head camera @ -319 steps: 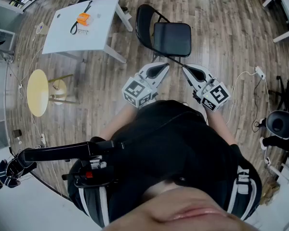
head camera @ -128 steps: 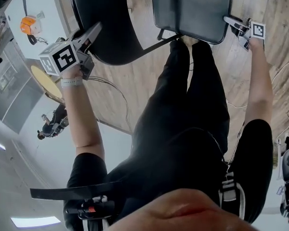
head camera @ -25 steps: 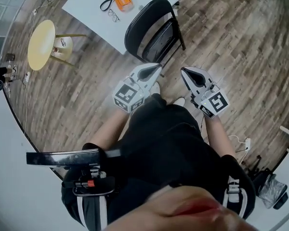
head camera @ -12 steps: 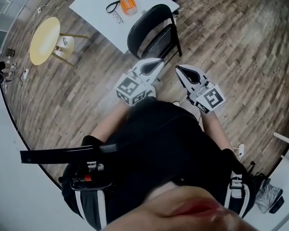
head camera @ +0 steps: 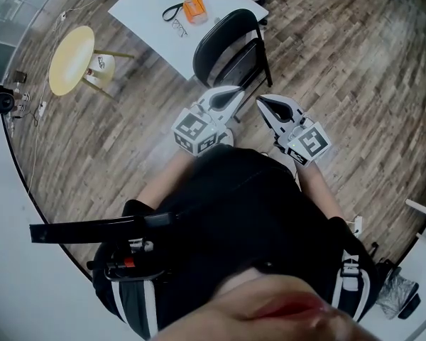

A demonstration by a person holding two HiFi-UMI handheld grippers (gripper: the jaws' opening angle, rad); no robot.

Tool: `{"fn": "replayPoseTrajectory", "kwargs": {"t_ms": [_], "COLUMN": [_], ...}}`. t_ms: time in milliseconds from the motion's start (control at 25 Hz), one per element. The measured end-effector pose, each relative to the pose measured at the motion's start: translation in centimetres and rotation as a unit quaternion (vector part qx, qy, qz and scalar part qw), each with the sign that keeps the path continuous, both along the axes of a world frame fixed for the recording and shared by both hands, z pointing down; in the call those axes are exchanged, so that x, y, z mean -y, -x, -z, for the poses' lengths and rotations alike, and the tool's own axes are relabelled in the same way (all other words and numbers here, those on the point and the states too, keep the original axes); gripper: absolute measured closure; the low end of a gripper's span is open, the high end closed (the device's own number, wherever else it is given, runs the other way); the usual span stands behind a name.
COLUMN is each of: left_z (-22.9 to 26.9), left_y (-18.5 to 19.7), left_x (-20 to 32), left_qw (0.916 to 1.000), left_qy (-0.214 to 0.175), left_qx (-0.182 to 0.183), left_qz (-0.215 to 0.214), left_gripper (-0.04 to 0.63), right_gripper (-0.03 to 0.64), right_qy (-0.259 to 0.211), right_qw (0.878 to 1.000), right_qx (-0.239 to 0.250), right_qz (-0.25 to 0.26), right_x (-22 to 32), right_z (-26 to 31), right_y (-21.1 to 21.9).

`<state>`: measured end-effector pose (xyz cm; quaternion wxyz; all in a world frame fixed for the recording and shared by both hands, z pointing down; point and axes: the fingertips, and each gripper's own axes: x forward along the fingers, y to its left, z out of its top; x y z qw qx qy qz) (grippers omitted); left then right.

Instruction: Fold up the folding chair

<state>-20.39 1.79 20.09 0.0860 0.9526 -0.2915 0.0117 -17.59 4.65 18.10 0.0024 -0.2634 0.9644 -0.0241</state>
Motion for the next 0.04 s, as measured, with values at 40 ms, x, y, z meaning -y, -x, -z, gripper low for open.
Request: {"fn": "replayPoseTrajectory", "kwargs": {"t_ms": [40], "left_z": [0.05], "left_y": [0.07], "left_x": [-0.03], "left_qw": [1.0], "left_qy": [0.0], "left_qx": [-0.001], "left_qz": [0.001], "left_gripper": [0.591], "right_gripper": [0.608], "right_qy": [0.0], "right_qw": [1.0], "right_qx": [0.0], "right_qz": [0.001], "right_x": [-0.05], "right_z": [0.0], "right_y": [0.1]}}
